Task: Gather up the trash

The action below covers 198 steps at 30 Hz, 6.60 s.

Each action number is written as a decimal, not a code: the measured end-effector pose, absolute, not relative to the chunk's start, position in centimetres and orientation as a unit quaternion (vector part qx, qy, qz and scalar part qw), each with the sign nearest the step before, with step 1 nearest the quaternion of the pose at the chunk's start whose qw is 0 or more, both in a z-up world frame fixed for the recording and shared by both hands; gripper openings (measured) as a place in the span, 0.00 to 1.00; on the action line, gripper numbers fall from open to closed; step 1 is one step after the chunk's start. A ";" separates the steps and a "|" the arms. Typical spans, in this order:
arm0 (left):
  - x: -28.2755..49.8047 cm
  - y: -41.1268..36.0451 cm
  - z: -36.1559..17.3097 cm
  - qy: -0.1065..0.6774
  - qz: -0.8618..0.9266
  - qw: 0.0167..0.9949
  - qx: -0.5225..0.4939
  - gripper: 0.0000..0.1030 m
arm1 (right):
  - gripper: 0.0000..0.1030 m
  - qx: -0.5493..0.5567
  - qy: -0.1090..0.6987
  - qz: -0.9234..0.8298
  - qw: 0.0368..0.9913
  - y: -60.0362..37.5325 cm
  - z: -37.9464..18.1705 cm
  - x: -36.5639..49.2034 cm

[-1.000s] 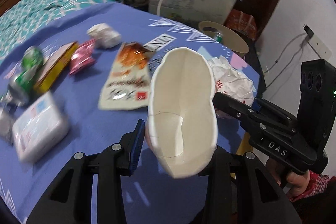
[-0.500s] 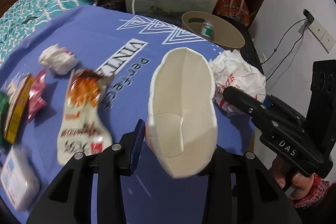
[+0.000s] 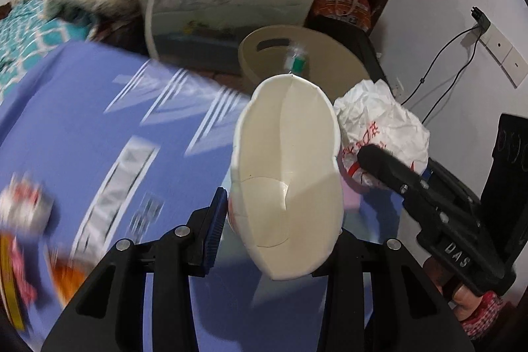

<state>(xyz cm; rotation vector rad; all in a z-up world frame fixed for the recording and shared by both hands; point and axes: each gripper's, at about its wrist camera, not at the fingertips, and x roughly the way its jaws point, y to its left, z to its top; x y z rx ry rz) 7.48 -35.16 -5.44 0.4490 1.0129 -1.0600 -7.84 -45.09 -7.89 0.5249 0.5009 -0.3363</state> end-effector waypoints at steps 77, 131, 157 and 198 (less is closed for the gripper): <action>3.9 -5.9 -4.5 0.383 -0.217 0.891 0.107 0.72 | 0.65 0.256 0.319 -0.024 0.912 -29.2 -7.7 -5.3; 17.1 12.3 -3.7 0.472 -0.076 0.876 -0.058 0.82 | 0.68 -0.044 0.438 0.226 0.869 -3.6 -9.9 7.0; 4.3 13.4 -3.1 0.473 -0.146 0.869 -0.002 0.49 | 0.91 -0.007 0.401 0.176 0.899 -8.2 -8.8 -1.0; 6.5 11.0 -5.4 0.466 -0.104 0.878 0.017 0.51 | 0.64 0.001 0.356 0.151 0.922 -9.7 -7.4 -2.8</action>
